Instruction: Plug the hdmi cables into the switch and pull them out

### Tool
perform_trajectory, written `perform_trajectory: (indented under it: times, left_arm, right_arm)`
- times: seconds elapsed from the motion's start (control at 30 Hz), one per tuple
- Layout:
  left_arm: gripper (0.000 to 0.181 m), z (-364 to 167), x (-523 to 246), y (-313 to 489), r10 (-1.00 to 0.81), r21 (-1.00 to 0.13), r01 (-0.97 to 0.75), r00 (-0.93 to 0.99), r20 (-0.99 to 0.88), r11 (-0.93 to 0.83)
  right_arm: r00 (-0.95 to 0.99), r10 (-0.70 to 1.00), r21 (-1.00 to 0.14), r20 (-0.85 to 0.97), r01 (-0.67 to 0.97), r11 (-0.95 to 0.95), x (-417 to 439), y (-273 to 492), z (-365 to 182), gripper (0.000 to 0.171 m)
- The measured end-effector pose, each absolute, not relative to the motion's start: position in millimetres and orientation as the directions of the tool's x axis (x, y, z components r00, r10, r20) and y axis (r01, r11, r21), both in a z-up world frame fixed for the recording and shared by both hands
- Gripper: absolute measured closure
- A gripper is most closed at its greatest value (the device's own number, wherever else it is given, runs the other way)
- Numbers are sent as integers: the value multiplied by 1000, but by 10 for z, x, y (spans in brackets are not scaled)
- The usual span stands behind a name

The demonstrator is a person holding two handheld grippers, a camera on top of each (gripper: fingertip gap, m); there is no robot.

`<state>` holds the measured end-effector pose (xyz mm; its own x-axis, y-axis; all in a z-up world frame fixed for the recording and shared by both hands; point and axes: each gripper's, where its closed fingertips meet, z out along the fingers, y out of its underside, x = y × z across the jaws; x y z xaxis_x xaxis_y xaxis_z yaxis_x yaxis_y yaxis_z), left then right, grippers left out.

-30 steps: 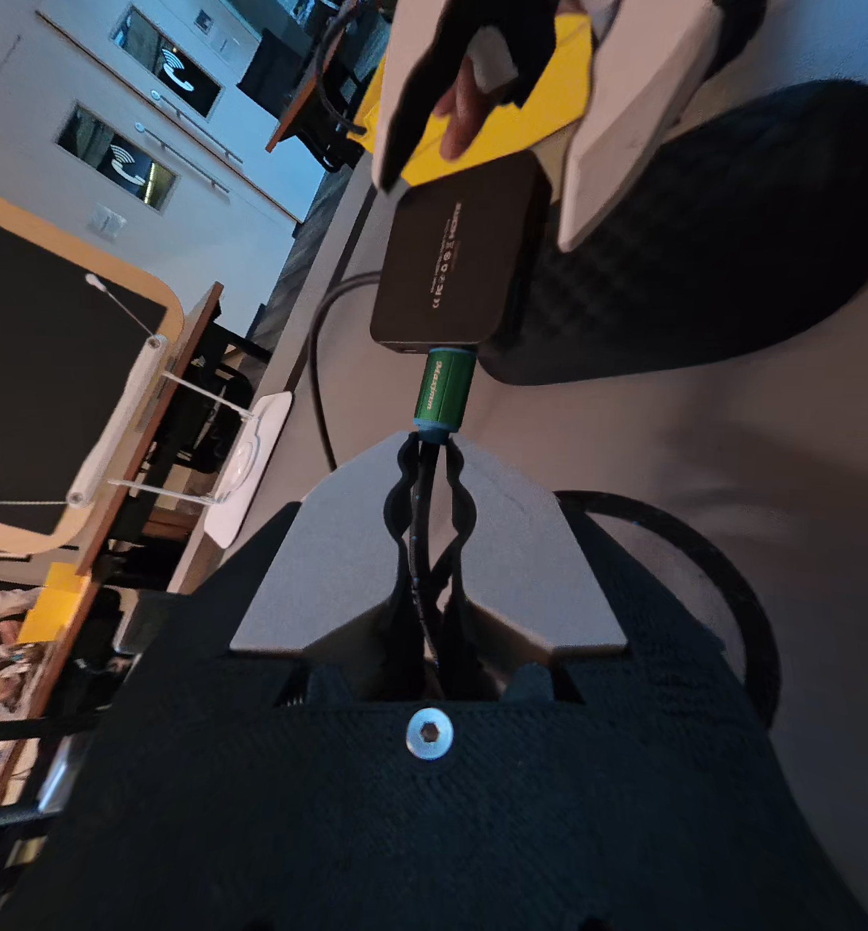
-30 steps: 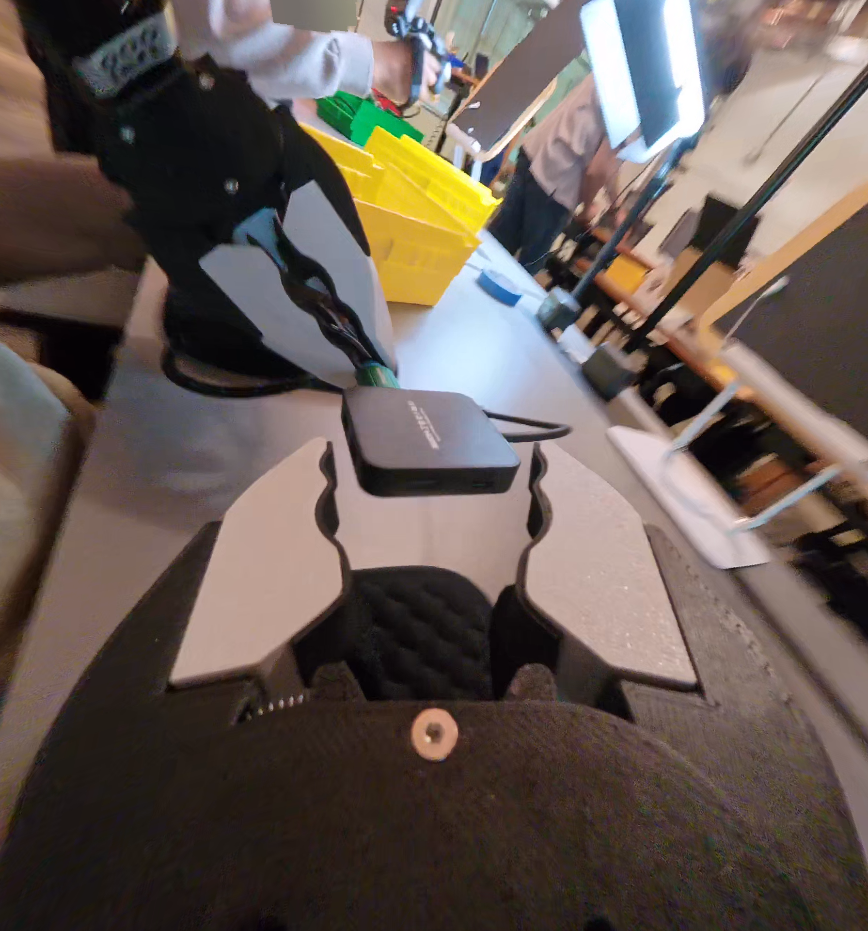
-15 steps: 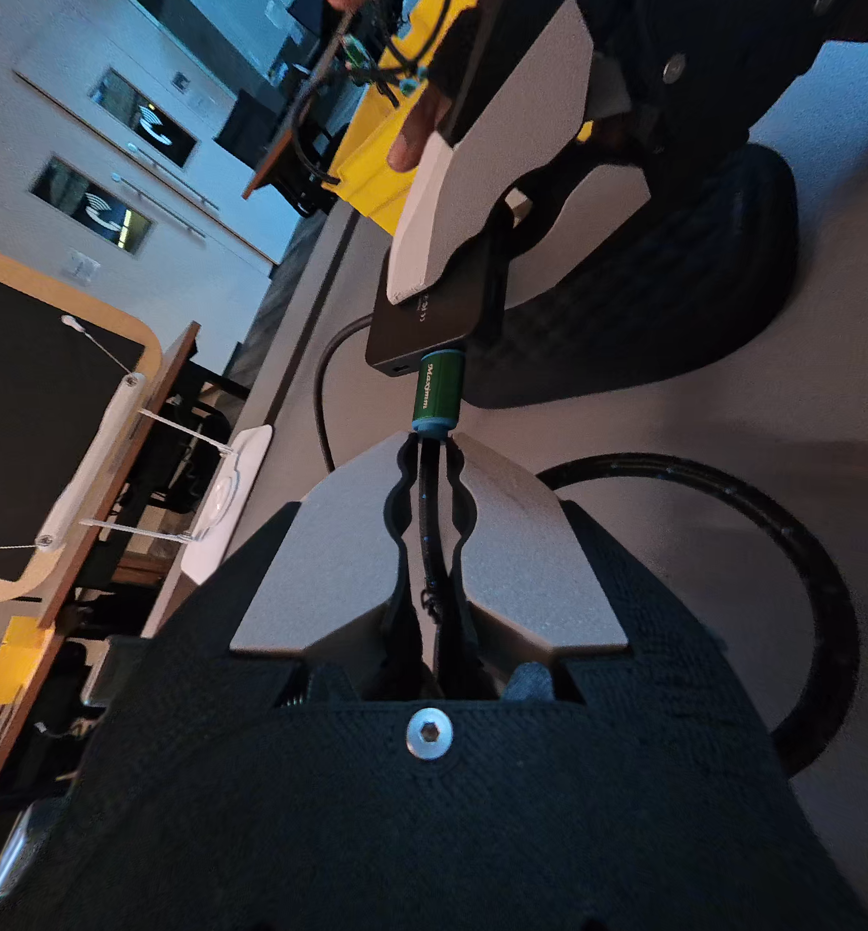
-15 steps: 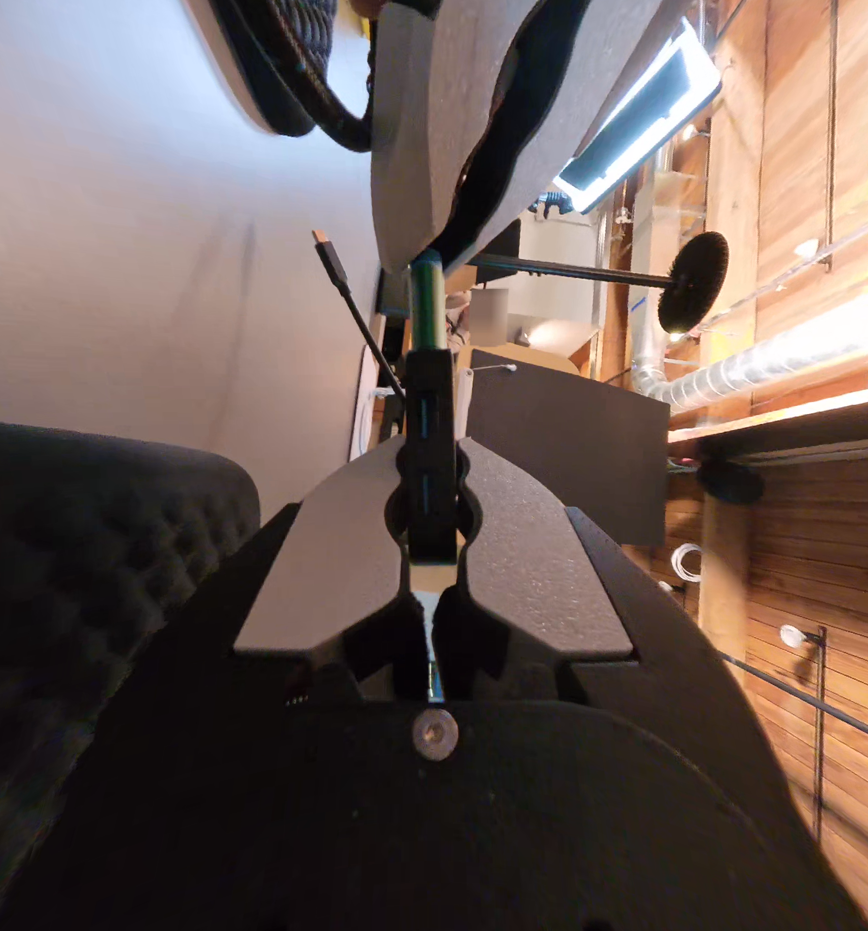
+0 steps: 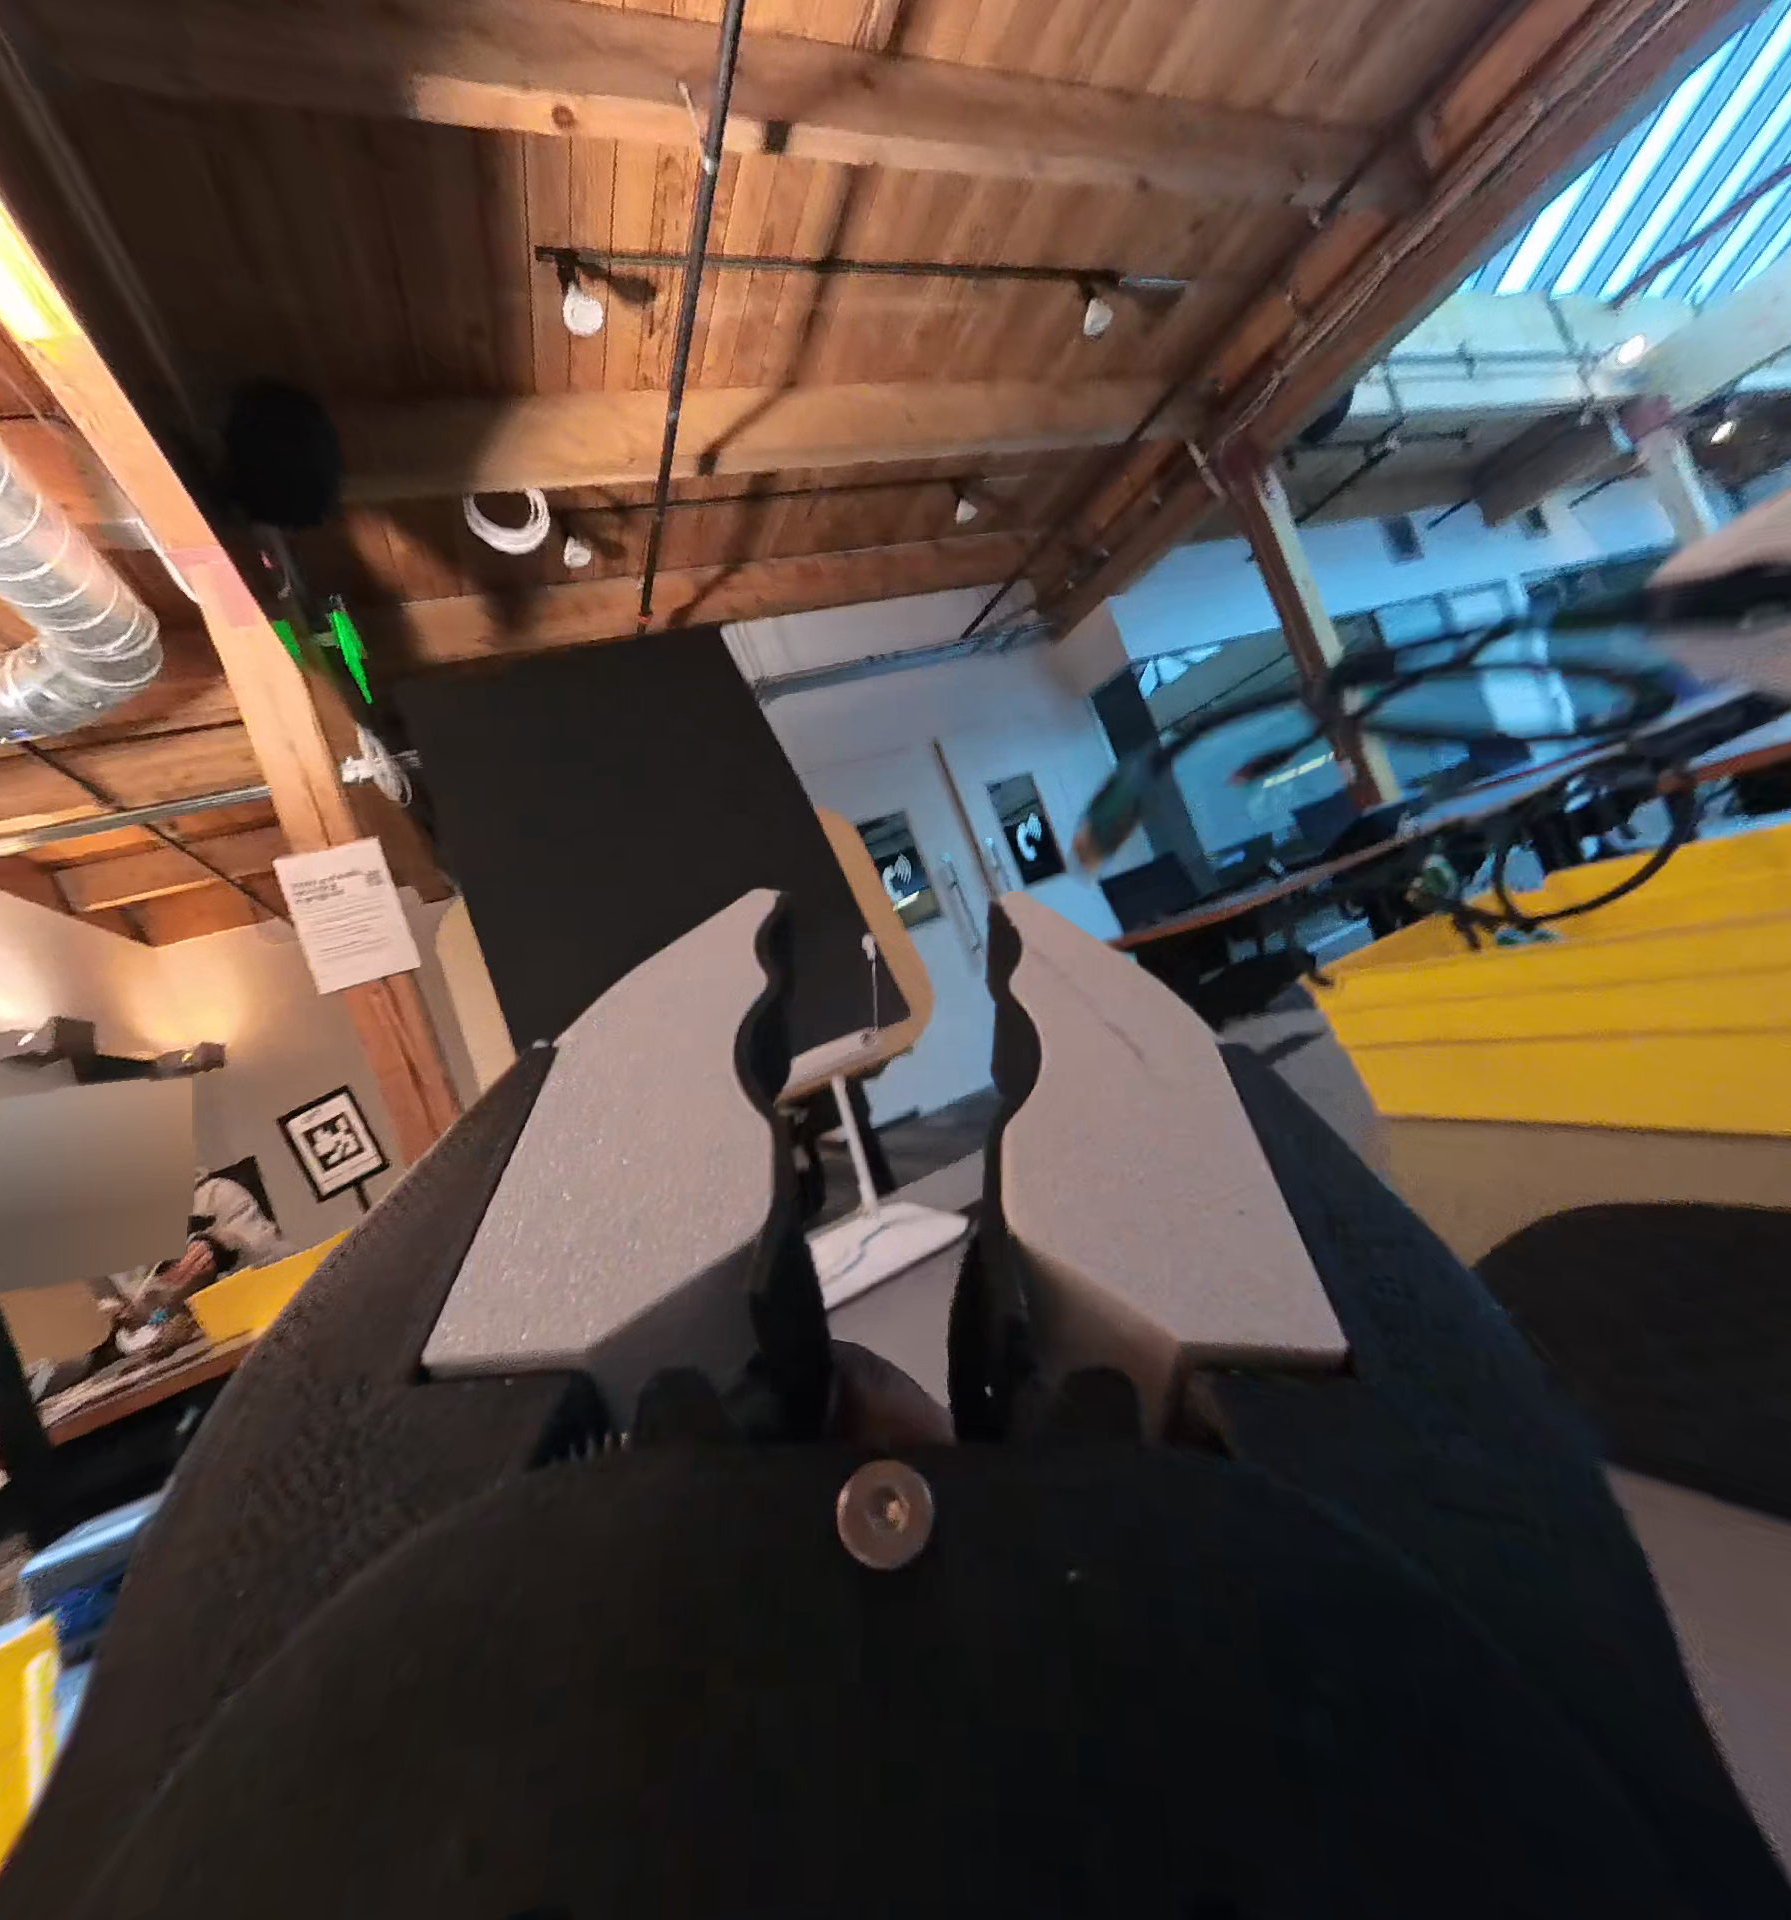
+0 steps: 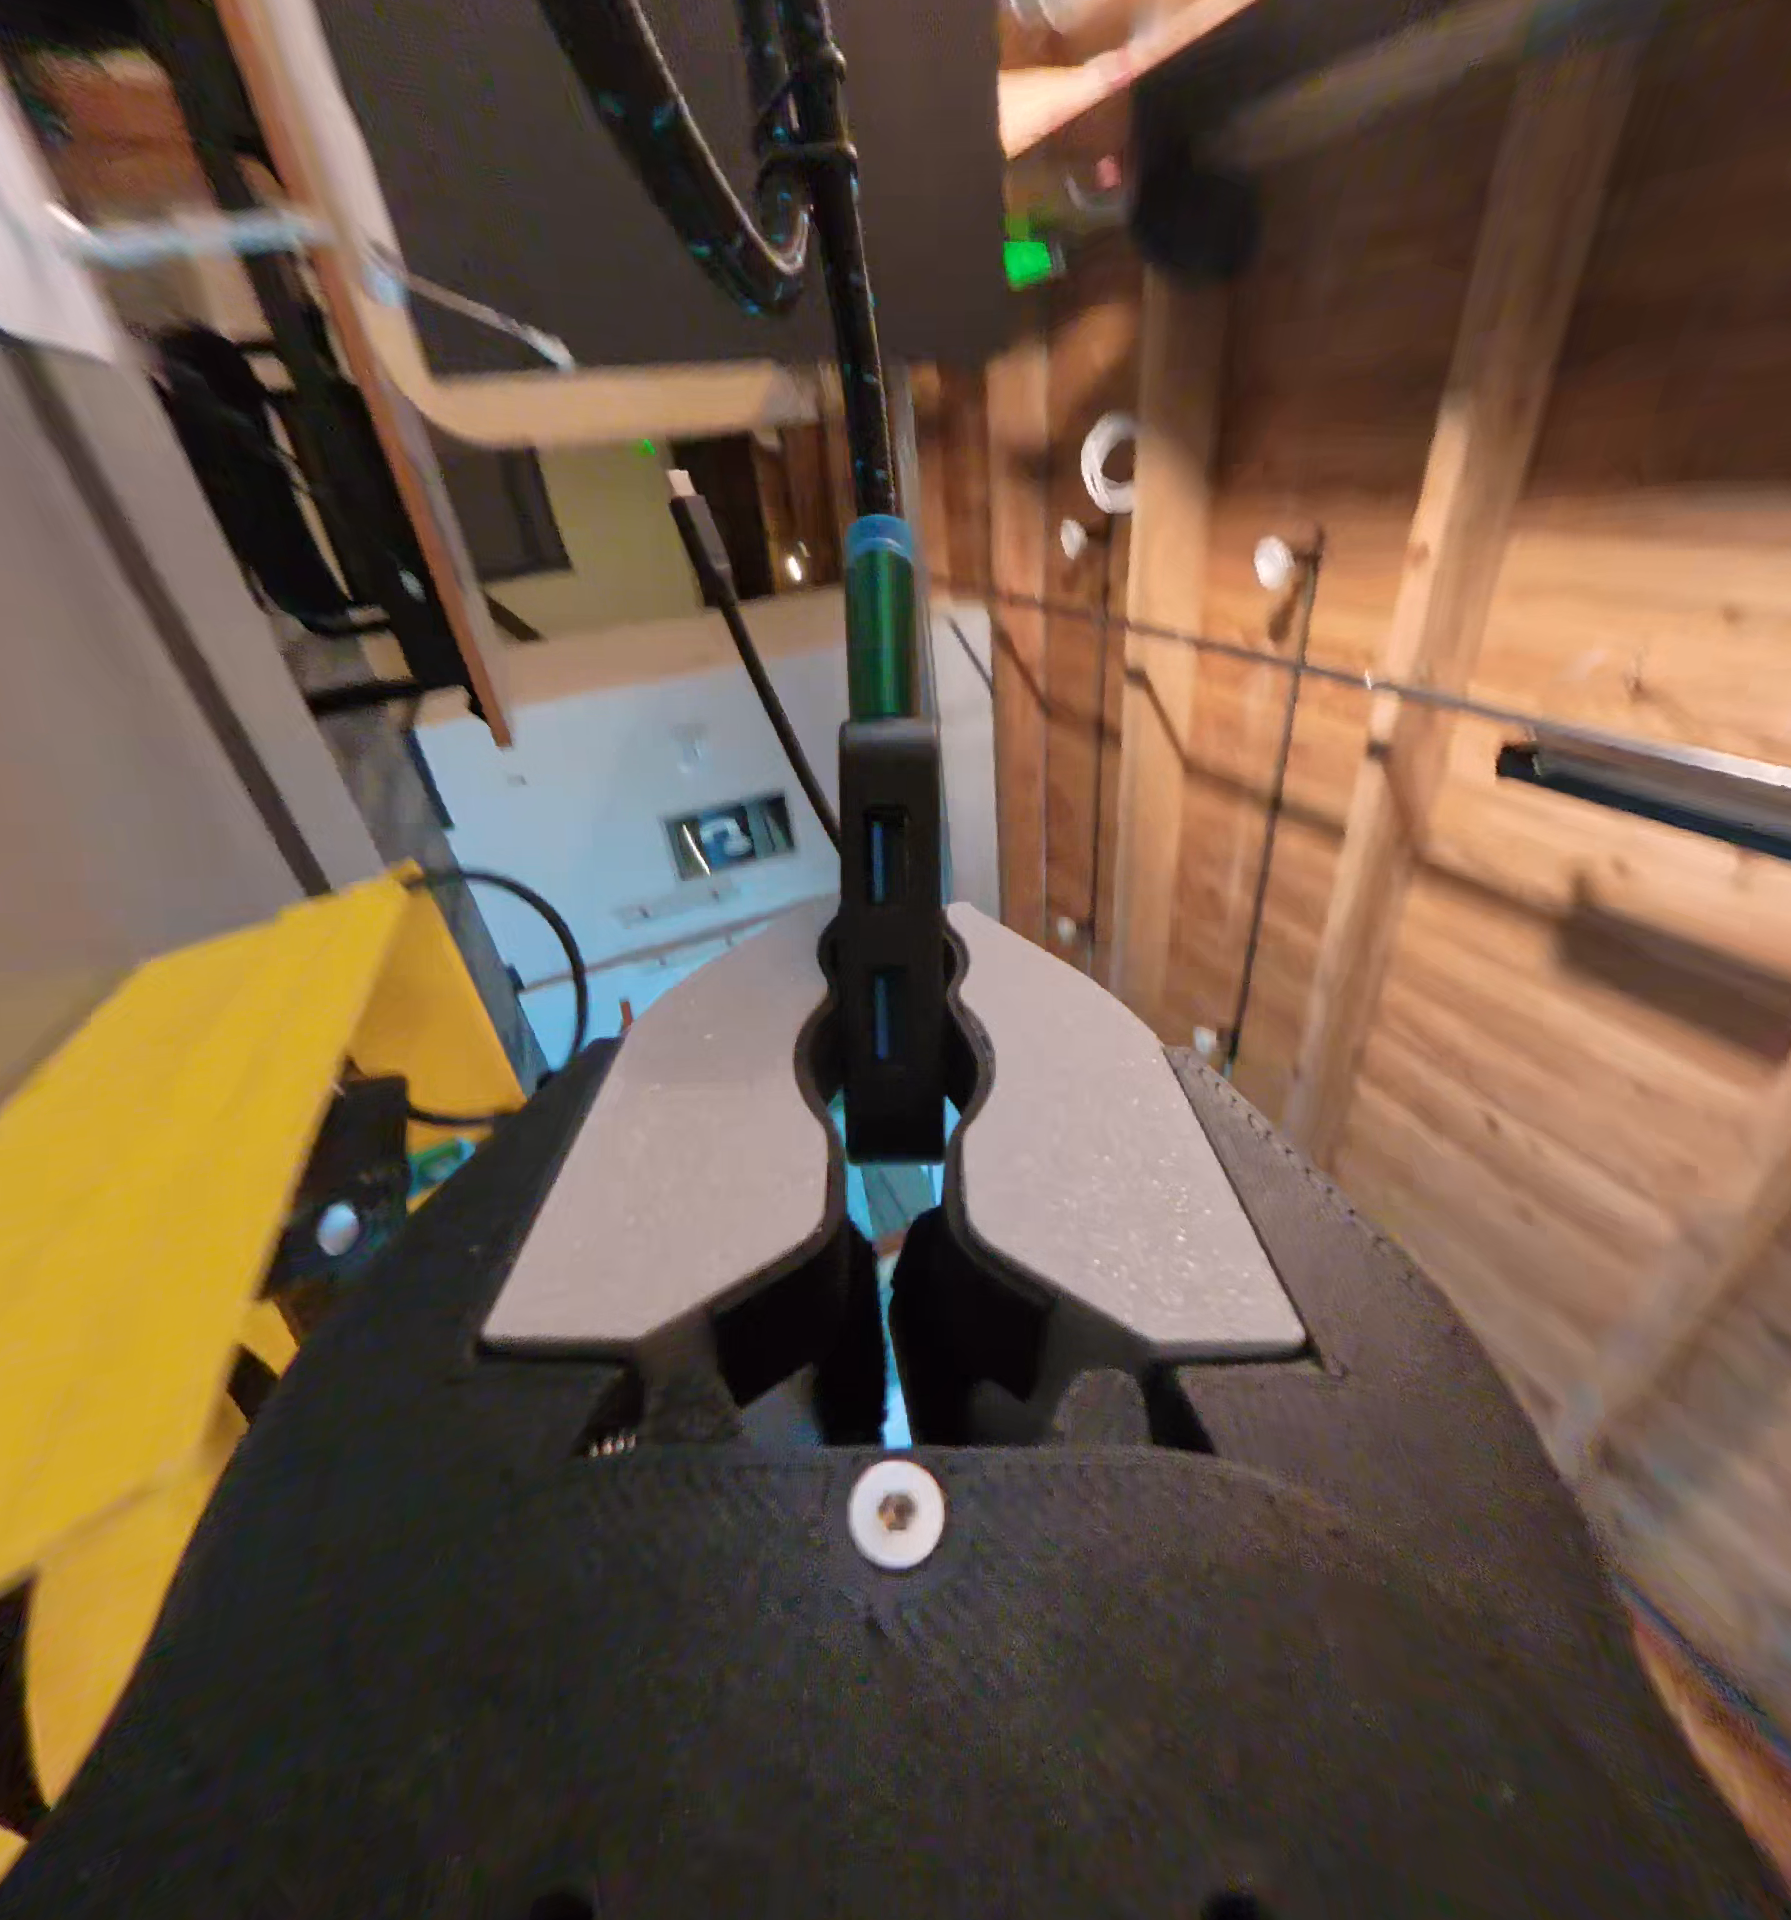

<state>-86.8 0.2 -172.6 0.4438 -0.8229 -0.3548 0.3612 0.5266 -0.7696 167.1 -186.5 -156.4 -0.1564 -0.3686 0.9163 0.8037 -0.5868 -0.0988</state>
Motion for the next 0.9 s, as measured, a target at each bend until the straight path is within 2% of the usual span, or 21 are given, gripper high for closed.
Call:
perform_trajectory:
  times: [0.13, 0.27, 0.43, 0.6, 0.67, 0.77, 0.83, 0.9]
  left_arm:
    - [146, -1948, -745, 126, -829, -811, 302, 435, -351, 502]
    - [146, -2085, -668, 194, -834, -833, 270, 432, -343, 483]
    - [146, -2194, -615, 241, -819, -840, 216, 436, -374, 498]
    - [146, -2146, -655, 295, -784, -835, 148, 459, -417, 531]
    - [146, -2098, -687, 283, -782, -827, 155, 457, -425, 540]
    - [146, -2030, -733, 274, -792, -830, 175, 452, -411, 530]
    - [146, -1971, -768, 260, -796, -829, 187, 452, -403, 527]
    - [146, -1906, -804, 247, -797, -832, 186, 453, -399, 523]
  right_arm:
    - [-162, -454, -227, 876, 691, -686, 2114, -2291, -1494, 157]
    - [-120, -502, -366, 857, 544, -755, 2553, -2541, -1701, 158]
    - [-112, -400, -349, 910, 316, -882, 2989, -2688, -2169, 158]
    - [153, -331, -344, 931, 64, -937, 3340, -2789, -2868, 157]
    - [276, -327, -345, 904, 19, -938, 3354, -2760, -3073, 158]
    - [508, -394, -431, 766, -50, -901, 3288, -2670, -3376, 154]
    - [596, -399, -492, 697, -7, -871, 3207, -2590, -3393, 150]
    - [714, -423, -599, 558, -6, -801, 3076, -2471, -3393, 128]
